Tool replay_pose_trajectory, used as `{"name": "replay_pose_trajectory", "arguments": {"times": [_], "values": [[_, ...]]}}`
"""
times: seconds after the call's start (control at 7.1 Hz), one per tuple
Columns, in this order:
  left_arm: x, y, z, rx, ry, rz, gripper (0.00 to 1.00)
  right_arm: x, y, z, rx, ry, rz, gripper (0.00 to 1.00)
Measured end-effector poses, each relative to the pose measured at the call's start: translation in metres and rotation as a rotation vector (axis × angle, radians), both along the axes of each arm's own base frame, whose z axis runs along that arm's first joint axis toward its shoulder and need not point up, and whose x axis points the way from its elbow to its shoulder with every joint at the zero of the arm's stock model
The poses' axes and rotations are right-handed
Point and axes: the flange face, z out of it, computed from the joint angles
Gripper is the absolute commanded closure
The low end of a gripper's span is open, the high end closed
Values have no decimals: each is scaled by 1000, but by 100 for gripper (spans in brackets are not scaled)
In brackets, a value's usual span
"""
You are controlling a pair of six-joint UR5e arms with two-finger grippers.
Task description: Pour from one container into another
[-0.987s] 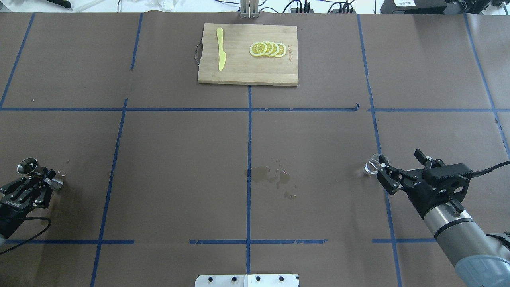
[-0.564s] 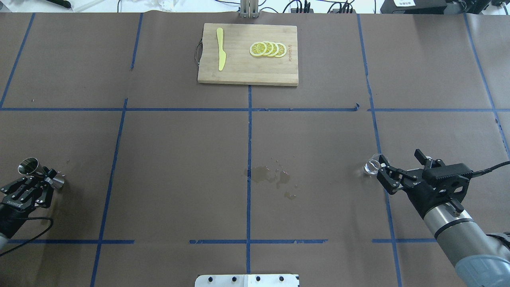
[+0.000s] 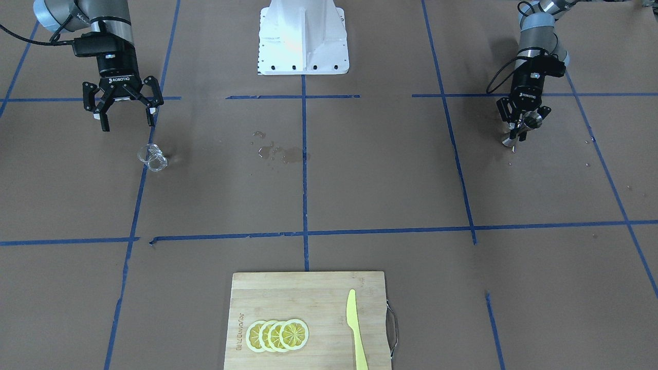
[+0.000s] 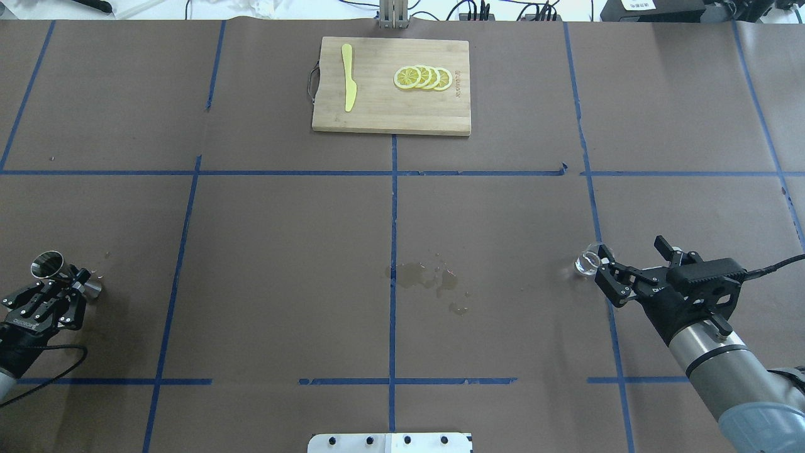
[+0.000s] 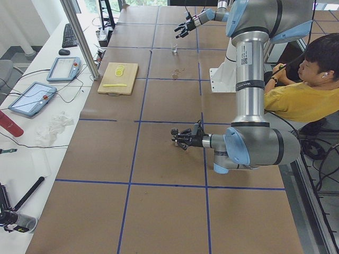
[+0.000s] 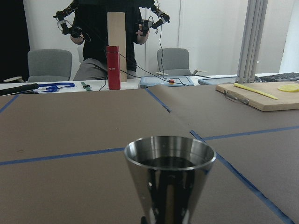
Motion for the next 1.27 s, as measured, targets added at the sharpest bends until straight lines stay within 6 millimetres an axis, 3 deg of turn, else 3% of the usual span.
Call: {"name": "replay_pose_trajectory", "arguments": {"times": [0.14, 0.28, 0.42, 0.56, 1.27], "values": [[1, 1, 0, 0, -1, 2, 95, 0, 0, -1, 0, -2, 0, 0], [1, 2, 0, 0, -1, 5, 78, 1, 0, -2, 0, -3, 0, 0], [2, 2, 0, 0, 0, 9, 7, 0, 0, -1, 0, -3, 0, 0], [3, 3, -1, 0, 3, 12, 0, 0, 0, -1, 0, -2, 0, 0], [2, 4, -2, -1, 15, 16, 0, 1, 0, -4, 1, -8, 1, 0]]}}
